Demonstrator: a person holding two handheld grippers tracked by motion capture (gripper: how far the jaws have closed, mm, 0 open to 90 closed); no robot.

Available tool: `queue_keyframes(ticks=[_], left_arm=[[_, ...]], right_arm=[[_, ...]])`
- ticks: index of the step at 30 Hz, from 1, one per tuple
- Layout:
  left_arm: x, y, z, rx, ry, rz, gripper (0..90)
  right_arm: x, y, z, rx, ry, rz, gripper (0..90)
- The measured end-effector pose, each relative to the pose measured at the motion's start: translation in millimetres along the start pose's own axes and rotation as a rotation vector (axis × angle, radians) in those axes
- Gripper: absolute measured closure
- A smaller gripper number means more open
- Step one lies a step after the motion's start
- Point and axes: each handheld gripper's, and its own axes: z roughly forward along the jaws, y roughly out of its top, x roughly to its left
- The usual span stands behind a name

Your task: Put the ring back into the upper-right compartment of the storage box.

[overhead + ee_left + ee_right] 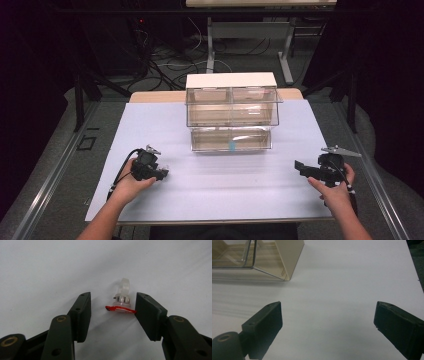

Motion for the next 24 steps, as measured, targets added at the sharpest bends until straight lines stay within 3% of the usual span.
queue_keyframes(ticks=[13,24], left_arm=[[-2.5,0.8,0.3,-0.017,-0.015,0.036,61.2],[-4.1,1.3,0.5,-0.016,-0.011,0.025,64.4]], right_arm=[[0.3,0.1,0.2,0.001,0.003,-0.001,8.0],[0.1,0.0,0.6,0.003,0.004,-0.003,8.5]])
